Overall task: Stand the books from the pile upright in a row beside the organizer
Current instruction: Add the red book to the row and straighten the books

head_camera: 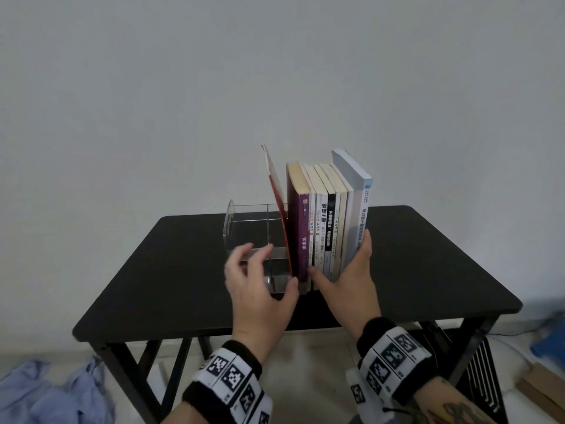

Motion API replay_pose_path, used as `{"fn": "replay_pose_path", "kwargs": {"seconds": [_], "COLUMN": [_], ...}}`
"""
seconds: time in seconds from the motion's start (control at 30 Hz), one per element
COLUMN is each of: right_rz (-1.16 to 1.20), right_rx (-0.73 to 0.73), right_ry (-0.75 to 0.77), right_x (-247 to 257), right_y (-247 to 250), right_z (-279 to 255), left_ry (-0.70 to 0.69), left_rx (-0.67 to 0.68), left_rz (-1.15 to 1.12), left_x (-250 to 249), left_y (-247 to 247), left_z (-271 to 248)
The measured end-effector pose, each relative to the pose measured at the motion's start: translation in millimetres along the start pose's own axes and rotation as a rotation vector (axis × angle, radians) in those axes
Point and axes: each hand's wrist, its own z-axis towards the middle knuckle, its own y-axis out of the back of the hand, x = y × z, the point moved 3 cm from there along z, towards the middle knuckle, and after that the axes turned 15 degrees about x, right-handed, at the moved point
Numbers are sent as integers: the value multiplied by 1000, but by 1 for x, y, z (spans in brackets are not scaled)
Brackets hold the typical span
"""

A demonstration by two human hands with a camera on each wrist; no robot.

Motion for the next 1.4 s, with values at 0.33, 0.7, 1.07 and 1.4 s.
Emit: {"fn": "replay_pose_path", "kwargs": {"seconds": [0.33, 0.7, 1.07, 1.4], "right_rz": [-29, -185, -527, -882], "right_rx": [100, 455, 553, 676], "right_ry": [-77, -192, -128, -5], "right_x": [18, 50, 76, 97], "right_y": [10, -19, -82, -126], "right_z": [16, 56, 113, 140], "left_ry": [357, 466, 551, 616], "left_rx": [300, 315, 247, 203], "left_rz": [-98, -95, -92, -55], "left_x": [32, 75, 137, 183], "left_y": [22, 65, 114, 137], "left_z": [34, 73, 110, 139]}}
